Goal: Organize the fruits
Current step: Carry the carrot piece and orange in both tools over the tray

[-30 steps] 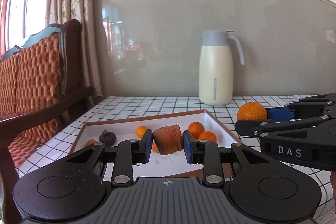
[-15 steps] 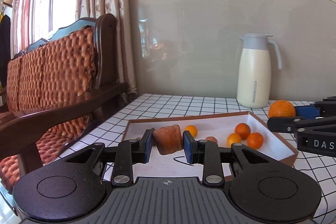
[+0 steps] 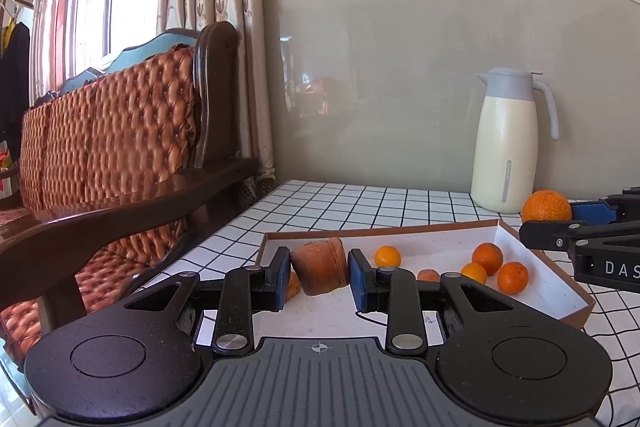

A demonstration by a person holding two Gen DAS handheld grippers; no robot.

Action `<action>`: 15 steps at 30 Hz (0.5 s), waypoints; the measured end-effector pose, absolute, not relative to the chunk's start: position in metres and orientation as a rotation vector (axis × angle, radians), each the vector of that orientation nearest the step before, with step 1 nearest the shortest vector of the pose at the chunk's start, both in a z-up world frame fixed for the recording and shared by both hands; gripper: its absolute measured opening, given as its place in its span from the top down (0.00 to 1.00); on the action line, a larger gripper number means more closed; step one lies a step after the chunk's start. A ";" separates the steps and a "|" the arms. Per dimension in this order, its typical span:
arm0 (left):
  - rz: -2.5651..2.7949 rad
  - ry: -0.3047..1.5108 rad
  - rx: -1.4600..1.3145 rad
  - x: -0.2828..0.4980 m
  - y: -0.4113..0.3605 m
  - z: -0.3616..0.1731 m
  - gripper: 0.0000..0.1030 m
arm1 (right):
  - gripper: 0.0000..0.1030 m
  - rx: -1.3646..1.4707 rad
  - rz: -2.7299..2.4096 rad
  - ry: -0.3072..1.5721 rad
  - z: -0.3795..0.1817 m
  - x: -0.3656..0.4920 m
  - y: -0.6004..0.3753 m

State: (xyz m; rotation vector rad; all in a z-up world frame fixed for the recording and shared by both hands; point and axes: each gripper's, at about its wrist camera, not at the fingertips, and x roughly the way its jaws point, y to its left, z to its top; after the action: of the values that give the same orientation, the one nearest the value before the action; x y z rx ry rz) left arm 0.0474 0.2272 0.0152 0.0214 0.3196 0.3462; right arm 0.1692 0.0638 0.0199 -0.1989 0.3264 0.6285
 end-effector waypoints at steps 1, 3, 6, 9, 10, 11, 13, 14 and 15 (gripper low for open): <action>0.346 0.320 0.023 0.049 0.228 0.015 0.70 | 0.73 -0.199 0.628 0.326 0.020 0.171 0.065; 0.347 0.321 0.022 0.052 0.230 0.015 0.70 | 0.73 -0.201 0.626 0.326 0.021 0.175 0.067; 0.346 0.324 0.020 0.059 0.234 0.015 0.70 | 0.73 -0.197 0.625 0.331 0.019 0.181 0.069; 0.342 0.325 0.023 0.066 0.236 0.015 0.70 | 0.73 -0.192 0.624 0.342 0.017 0.185 0.070; 0.341 0.325 0.024 0.068 0.237 0.015 0.70 | 0.73 -0.191 0.622 0.345 0.016 0.186 0.070; 0.339 0.326 0.025 0.071 0.237 0.014 0.70 | 0.73 -0.187 0.621 0.349 0.016 0.189 0.070; 0.336 0.329 0.028 0.076 0.238 0.014 0.70 | 0.73 -0.188 0.617 0.352 0.015 0.193 0.071; 0.334 0.331 0.027 0.079 0.239 0.013 0.70 | 0.73 -0.194 0.615 0.350 0.016 0.195 0.072; 0.334 0.330 0.026 0.081 0.239 0.013 0.70 | 0.73 -0.198 0.614 0.348 0.016 0.198 0.074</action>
State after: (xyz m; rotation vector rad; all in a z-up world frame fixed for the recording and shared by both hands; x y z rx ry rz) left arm 0.0810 0.2395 0.0134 0.0260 0.3304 0.3335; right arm 0.1981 0.0737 0.0162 -0.1979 0.3478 0.6138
